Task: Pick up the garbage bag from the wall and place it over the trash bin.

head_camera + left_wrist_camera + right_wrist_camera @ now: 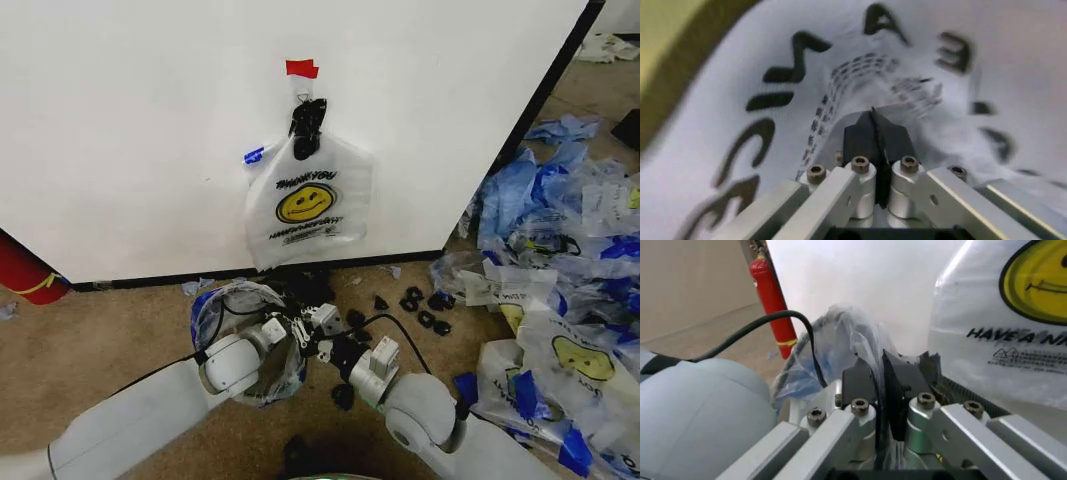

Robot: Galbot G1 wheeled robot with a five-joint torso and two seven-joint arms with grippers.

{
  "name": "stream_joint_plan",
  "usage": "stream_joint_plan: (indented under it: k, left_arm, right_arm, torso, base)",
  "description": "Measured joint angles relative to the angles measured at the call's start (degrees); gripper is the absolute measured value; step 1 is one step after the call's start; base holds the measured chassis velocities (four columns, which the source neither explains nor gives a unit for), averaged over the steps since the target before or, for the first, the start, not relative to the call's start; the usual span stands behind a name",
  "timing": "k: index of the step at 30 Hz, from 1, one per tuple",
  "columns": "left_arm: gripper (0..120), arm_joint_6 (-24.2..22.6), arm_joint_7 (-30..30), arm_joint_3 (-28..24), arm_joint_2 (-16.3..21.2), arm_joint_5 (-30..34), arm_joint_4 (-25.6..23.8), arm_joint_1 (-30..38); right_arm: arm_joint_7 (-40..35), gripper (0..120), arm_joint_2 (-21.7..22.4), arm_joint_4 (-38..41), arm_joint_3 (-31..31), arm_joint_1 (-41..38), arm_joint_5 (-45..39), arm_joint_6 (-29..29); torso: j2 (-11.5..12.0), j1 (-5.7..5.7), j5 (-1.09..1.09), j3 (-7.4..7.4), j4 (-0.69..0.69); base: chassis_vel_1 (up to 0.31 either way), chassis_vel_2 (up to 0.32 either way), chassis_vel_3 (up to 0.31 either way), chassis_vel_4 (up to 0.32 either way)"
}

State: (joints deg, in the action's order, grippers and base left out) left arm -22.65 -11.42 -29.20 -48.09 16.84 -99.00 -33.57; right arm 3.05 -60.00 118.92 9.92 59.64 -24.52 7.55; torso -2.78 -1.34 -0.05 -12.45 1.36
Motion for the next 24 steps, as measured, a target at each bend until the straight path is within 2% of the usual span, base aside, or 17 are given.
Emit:
stream_joint_plan:
  k: [13, 24]
  left_arm:
    - [0, 0.3, 0.0, 0.1, 0.2, 0.1, 0.8, 0.8]
    - [0, 0.4, 0.0, 1.8, 2.6, 0.0, -3.5, -1.8]
  right_arm:
    - [1.0, 1, 0.0, -0.2, 0.1, 0.3, -0.1, -0.7]
    - [0.9, 1, 0.1, -3.9, -2.7, -0.1, -0.6, -1.8]
  torso:
    - [0.0, 0.0, 0.0, 0.0, 0.0]
    - [0.0, 0.0, 0.0, 0.0, -0.02]
  base:
    - [0.0, 0.0, 0.0, 0.0]
    - [0.0, 0.0, 0.0, 0.0]
